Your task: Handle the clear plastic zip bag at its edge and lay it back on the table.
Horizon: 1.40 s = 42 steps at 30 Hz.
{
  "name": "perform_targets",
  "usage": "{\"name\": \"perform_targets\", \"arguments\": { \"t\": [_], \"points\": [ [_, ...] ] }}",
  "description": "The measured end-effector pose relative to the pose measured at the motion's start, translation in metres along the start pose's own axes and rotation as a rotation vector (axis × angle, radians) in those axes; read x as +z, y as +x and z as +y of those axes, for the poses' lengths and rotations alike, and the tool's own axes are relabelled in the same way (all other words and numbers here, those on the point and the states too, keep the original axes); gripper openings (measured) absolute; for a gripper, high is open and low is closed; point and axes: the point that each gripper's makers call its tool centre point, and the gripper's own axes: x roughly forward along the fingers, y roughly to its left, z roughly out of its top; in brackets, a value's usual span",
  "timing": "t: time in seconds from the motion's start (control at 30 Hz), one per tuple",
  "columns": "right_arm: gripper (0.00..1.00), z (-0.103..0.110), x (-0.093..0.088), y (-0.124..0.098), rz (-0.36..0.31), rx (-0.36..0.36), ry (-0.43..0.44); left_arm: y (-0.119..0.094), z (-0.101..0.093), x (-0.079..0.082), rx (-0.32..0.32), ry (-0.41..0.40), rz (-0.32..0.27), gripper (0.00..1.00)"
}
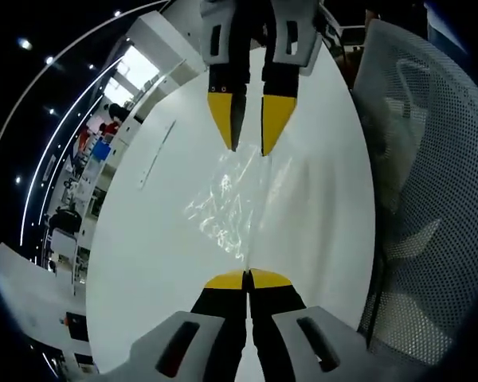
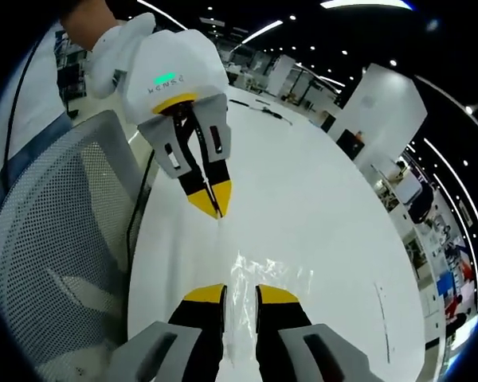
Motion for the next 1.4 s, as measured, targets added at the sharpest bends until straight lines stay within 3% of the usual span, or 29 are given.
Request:
{"name": "perform_targets", "arguments": {
  "t": [0.2,0.37,0.73,0.83,1.03,1.4],
  "points": [
    [0.09,0.005,-0.01,0.006,0.031,0.018,0.001,-0.002,-0.001,0.003,-0.001,0.005,-0.005,0.0],
    [0.0,0.01,-0.013,0.007,0.042,0.03,0.034,-0.002,-0.001,0.003,0.001,0.007,-0.009,0.0],
    [0.0,0.01,-0.018,0.012,0.039,0.031,0.095,-0.002,0.0,0.004,0.023,0.054,-0.024,0.0],
    [0.0,0.008,-0.021,0.014,0.047,0.022,0.101,-0.003,0.003,0.007,0.037,0.059,-0.039,0.06],
    [0.0,0.005,-0.023,0.016,0.051,0.014,0.114,-0.013,0.006,0.022,0.085,0.069,-0.098,0.19],
    [0.0,0.008,-0.024,0.017,0.057,0.027,0.121,-0.01,-0.021,0.059,0.045,0.15,-0.158,0.17]
  ]
}}
